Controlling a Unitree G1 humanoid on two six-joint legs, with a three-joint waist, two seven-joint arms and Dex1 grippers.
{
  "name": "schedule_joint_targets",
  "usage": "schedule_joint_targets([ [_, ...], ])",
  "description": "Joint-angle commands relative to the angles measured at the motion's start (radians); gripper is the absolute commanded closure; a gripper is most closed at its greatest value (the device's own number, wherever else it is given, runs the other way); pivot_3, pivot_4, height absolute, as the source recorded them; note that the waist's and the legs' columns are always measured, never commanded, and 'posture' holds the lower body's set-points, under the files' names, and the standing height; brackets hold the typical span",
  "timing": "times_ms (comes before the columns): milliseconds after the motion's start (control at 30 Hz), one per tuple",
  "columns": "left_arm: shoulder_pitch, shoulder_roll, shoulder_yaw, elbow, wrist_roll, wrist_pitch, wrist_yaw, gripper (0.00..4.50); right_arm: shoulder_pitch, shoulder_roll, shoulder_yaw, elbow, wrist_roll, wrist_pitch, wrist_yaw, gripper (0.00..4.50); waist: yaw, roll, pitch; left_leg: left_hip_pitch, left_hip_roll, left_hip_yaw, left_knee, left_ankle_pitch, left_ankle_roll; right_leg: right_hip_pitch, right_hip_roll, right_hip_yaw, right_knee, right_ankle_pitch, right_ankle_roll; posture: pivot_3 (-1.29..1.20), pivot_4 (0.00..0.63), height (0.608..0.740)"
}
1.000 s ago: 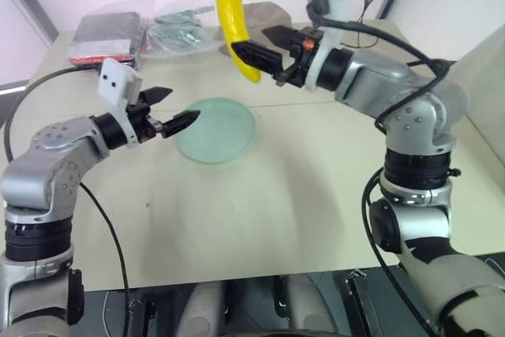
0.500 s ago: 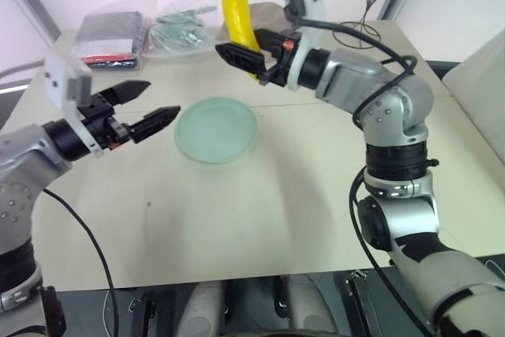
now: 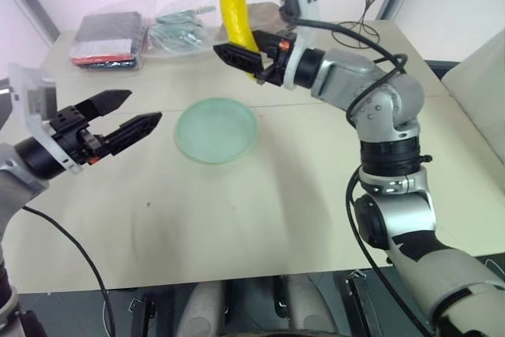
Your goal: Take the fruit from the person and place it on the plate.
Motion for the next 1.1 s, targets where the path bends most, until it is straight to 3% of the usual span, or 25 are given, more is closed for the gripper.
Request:
schedule_joint_targets([
  [33, 0.006, 0.022, 0.041, -0.035, -0.025, -0.025, 0.015, 0.00, -0.048, 0.010, -0.016, -0.010, 0.000, -0.032, 0.015, 2.29, 0.000, 0.000, 0.000, 0.000, 0.000, 0.000, 0.000, 0.000, 0.000, 0.000, 0.000, 0.000, 0.000, 0.000, 0.000, 0.00, 0.150, 0.740],
  [100, 0.009, 0.024, 0.040, -0.033, -0.024, -0.030, 0.018, 0.00, -0.051, 0.009, -0.014, -0.007, -0.003, -0.031, 0.018, 3.20, 0.000, 0.000, 0.000, 0.000, 0.000, 0.000, 0.000, 0.000, 0.000, 0.000, 0.000, 0.000, 0.000, 0.000, 0.000, 0.00, 0.150, 0.740],
  [567, 0.074, 0.083, 0.041, 0.025, 0.018, -0.036, -0.009, 0.00, -0.008, 0.033, 0.001, -0.021, -0.004, 0.055, -0.021, 3.20, -0.002, 0.000, 0.000, 0.000, 0.000, 0.000, -0.001, 0.000, 0.000, 0.000, 0.000, 0.000, 0.000, -0.002, -0.003, 0.00, 0.150, 0.740],
  [800, 0.088, 0.116, 0.033, 0.024, 0.042, -0.039, -0.031, 0.00, -0.005, 0.246, -0.150, 0.130, 0.074, 0.198, -0.221, 3.20, -0.004, 0.001, 0.000, 0.000, 0.000, 0.000, -0.002, 0.000, 0.000, -0.001, 0.000, 0.001, 0.000, -0.002, -0.004, 0.00, 0.150, 0.740],
  [1100, 0.088, 0.132, 0.055, -0.001, 0.018, -0.010, -0.013, 0.00, -0.032, 0.416, -0.361, 0.408, 0.108, 0.138, -0.469, 3.20, -0.006, 0.001, 0.000, 0.000, 0.000, 0.000, -0.003, 0.000, -0.001, -0.001, -0.001, 0.001, -0.001, -0.002, -0.004, 0.00, 0.150, 0.740],
])
